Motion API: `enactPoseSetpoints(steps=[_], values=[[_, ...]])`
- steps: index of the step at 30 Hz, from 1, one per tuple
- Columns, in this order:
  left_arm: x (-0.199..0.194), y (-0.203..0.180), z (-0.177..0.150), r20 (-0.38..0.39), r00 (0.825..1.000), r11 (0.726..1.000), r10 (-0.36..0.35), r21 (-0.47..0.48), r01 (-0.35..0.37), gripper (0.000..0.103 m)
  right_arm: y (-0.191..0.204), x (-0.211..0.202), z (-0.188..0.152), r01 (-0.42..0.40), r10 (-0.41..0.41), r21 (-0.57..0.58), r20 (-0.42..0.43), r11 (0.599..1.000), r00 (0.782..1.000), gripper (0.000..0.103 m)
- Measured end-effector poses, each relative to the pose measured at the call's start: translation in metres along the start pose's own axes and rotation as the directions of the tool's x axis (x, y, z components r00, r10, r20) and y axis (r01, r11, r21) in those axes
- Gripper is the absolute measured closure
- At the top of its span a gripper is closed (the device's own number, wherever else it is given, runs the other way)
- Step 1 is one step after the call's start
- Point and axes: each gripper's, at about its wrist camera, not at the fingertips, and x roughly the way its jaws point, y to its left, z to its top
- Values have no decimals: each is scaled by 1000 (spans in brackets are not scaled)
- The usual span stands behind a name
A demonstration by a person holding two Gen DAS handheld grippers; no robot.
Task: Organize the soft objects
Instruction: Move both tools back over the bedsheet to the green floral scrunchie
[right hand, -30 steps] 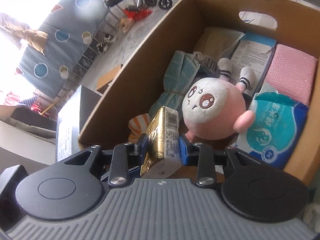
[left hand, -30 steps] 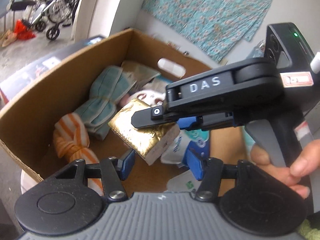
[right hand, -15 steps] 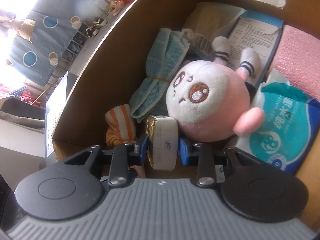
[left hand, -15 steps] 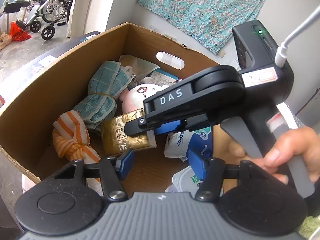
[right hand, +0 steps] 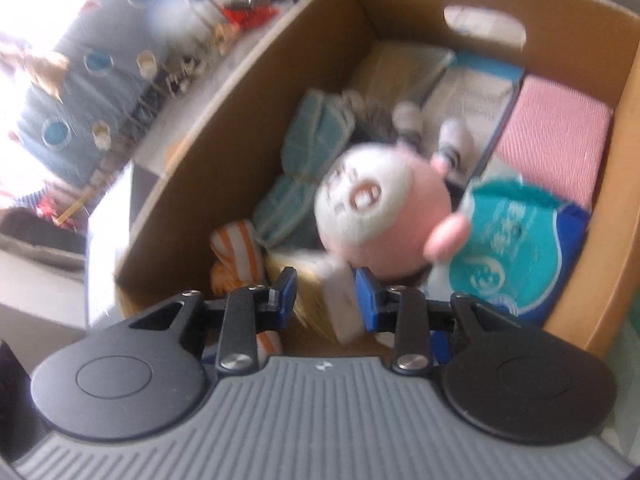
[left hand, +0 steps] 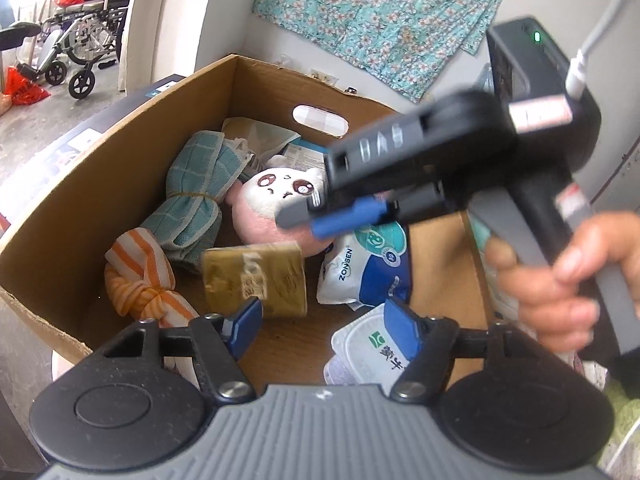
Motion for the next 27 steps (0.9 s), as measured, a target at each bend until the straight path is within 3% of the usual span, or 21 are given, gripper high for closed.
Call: enactPoseSetpoints(steps=[4,10,15,22,27], values=[[1,0,0,-2,1000,1000,1,7,-1,34,9,-3,8,-36,36,7,42,999,998,71],[1,-1,-2,-5,1000,1000,5,28,-5,34,9,16,3,-48,48,25,-23,999,999,71],[-3,-4,-3,11,1000,999,-12,39,11,28,-8,20,-7,-69,76,118,-52,991,996,70],[-22,-29,-8,131,986,983,-102,165,80,19,-11,-56,-30,-167,150,114,143,979,978,69],[-30,-58,-16,174,948,939,-267,267,215,16,-40,-138,-84,-172,117,140,334,975,935,60]])
